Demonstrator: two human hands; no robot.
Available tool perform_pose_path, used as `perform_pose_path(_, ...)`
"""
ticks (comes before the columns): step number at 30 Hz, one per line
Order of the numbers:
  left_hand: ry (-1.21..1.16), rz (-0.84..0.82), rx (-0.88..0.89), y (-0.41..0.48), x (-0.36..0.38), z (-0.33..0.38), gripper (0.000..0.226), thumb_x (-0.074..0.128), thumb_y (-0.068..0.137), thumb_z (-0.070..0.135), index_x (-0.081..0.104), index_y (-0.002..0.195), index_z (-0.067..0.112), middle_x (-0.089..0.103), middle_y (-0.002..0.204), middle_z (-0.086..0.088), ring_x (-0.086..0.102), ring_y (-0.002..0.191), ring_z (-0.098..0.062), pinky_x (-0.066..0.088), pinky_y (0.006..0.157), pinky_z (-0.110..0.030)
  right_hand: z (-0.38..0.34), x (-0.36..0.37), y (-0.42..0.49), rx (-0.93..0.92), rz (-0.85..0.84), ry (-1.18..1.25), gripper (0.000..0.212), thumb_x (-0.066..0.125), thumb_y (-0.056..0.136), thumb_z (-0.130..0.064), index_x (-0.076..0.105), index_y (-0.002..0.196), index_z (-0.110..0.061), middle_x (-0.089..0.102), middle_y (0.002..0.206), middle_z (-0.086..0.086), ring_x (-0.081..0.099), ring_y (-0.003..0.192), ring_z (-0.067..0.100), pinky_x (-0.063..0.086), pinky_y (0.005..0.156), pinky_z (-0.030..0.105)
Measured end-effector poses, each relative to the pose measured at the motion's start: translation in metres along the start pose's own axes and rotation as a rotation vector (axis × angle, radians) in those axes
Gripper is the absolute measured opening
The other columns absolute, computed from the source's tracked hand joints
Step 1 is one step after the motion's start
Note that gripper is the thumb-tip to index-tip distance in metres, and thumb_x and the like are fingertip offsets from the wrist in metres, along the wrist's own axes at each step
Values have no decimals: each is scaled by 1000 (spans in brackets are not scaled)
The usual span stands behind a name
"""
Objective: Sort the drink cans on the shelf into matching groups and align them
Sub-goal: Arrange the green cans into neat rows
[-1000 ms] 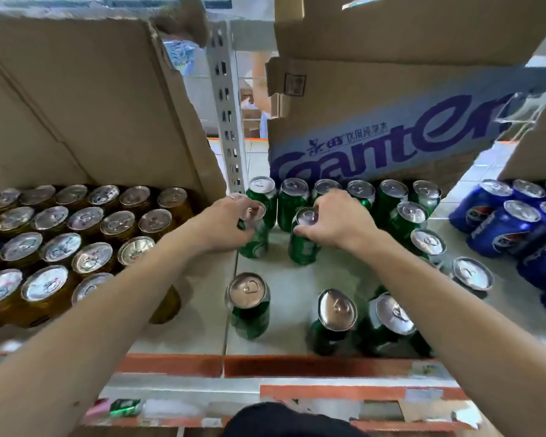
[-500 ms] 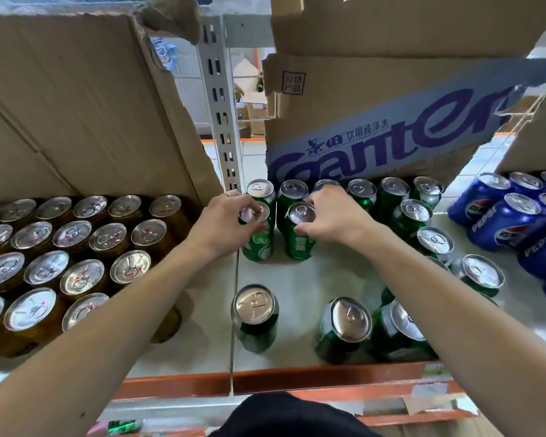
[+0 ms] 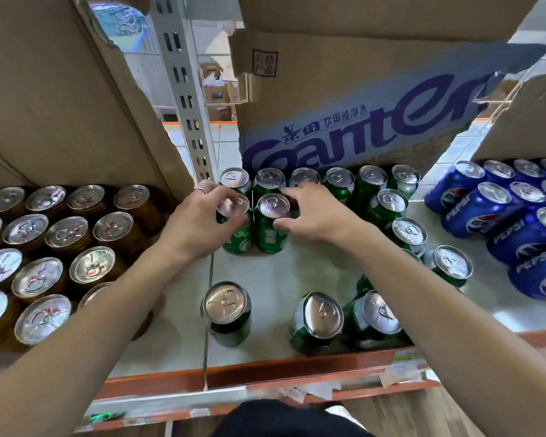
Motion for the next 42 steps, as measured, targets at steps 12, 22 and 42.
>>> perform_pose_path(12, 178, -195, 303, 12, 79, 164, 47, 54, 95, 39, 44, 141, 30, 50, 140, 4, 52, 123, -25, 40, 101, -42, 151, -82, -90, 348, 36, -138, 50, 71, 84, -36, 60, 129, -19, 59, 123, 10, 60, 104, 30, 50, 85, 36)
perform_pose_path(22, 486, -452, 409, 57, 163, 230, 71, 48, 92, 20, 21, 150, 50, 18, 161, 3, 51, 125, -32, 49, 84, -42, 169, -73, -107, 181, -83, 33, 58, 64, 87, -30, 50, 143, -31, 64, 125, 7, 61, 97, 23, 51, 90, 37)
perform_pose_path(42, 593, -496, 455, 41, 105, 161, 71, 75, 78, 15, 46, 137, 41, 46, 141, 22, 52, 108, -9, 45, 82, -33, 165, -68, -82, 37, 71, -64, 45, 75, 74, -54, 67, 96, -15, 68, 92, 4, 62, 88, 26, 53, 73, 38)
Point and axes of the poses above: each hand's wrist, its own y-axis towards the middle knuckle, its own x-axis out of the palm, z = x × y, the point moved 9 cm from there along y, towards the middle knuckle
